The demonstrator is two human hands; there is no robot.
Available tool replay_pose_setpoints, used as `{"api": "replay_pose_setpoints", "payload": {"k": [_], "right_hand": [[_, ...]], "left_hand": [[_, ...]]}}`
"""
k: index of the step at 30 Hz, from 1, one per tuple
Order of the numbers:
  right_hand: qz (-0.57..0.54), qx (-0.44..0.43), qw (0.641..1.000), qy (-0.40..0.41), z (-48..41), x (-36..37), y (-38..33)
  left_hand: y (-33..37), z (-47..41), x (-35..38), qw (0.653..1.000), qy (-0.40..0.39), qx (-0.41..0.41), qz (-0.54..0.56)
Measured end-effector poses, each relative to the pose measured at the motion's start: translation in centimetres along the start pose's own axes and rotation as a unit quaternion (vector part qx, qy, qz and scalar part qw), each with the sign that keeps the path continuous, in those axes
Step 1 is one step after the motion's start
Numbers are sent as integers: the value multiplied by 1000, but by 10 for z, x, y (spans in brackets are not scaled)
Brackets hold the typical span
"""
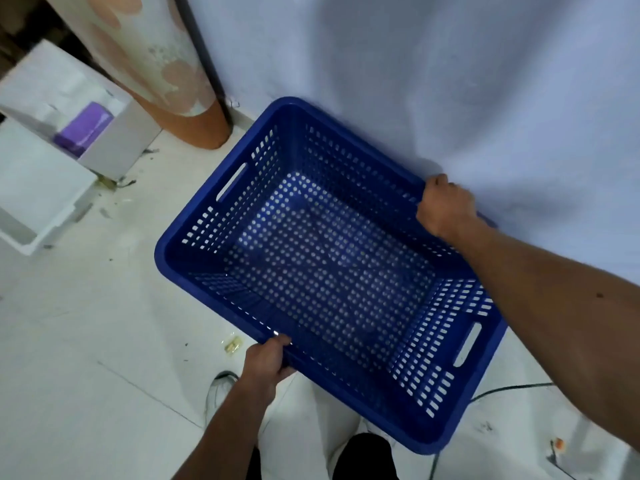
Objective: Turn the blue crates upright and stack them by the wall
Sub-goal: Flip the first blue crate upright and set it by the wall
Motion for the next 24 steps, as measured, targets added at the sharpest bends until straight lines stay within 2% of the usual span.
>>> {"api": "replay_pose_setpoints", "payload": {"k": [5,10,15,19,24], "right_hand": [[-80,-40,996,18,32,17,-13],[-77,-97,991,-52,84,42,-36],[-92,-105,981,-138,136,63,-48],[-101,-90,978,-161,165,65,-58],[-108,-76,978,-161,200,32,-71]], "left_hand": [[-1,1,11,1000,-26,-1,-5],[-1,5,20,998,-63,-21,-23],[11,20,11,989,-51,-15,-140],[31,33,-9,963,-27,-4,-269],[60,67,-36,894,7,103,-437]]}}
Point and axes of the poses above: each hand's wrist, its own z-axis away from the middle knuckle, its own x-axis out of the palm, y = z × x, the point moved 2 cm from there along -z, towards the middle knuckle, and after that the axes turned 13 degrees about -z, right-handed, at the moved point
